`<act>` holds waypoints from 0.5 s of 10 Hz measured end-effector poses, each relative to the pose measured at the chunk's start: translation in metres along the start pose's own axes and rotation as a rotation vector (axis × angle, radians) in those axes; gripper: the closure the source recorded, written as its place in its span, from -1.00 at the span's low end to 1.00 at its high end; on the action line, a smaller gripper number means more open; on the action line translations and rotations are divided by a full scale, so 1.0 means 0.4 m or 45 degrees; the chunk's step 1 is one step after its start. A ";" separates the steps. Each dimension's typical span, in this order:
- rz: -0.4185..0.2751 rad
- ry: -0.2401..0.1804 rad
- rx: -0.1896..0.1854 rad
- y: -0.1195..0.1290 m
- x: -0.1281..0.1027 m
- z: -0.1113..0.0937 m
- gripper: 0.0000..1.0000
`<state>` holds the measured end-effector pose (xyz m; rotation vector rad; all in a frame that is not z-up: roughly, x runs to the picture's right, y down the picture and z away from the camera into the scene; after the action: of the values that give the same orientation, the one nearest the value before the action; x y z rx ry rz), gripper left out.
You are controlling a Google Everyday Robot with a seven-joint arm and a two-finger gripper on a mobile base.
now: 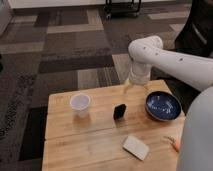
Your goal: Pick up the ceramic bowl
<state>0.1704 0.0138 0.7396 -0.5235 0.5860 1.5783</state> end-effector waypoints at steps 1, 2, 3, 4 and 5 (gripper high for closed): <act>-0.012 0.004 -0.004 -0.013 -0.005 0.010 -0.30; -0.013 0.006 -0.007 -0.017 -0.006 0.013 -0.30; -0.015 0.007 -0.007 -0.031 -0.011 0.022 -0.30; -0.014 0.008 -0.009 -0.049 -0.016 0.032 -0.30; -0.013 0.011 -0.009 -0.067 -0.019 0.041 -0.30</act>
<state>0.1979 0.0201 0.7553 -0.5376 0.5835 1.5695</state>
